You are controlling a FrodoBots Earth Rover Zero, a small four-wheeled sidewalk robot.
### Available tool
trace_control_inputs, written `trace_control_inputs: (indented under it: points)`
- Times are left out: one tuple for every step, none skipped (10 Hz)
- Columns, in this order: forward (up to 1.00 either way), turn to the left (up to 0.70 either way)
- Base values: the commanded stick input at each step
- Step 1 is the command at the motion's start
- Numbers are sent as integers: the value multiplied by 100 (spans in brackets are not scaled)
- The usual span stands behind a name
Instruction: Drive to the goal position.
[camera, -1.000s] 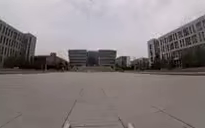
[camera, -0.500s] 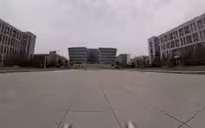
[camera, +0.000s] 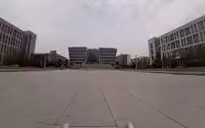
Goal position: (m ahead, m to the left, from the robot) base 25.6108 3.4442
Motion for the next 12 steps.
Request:
trace_control_inputs:
  points:
    - [85, 21]
    - [85, 0]
    - [85, 0]
    - [85, 0]
    - [85, 0]
    - [85, 0]
    - [85, 0]
    - [85, 0]
    - [85, 0]
    - [85, 0]
    - [85, 0]
    - [85, 3]
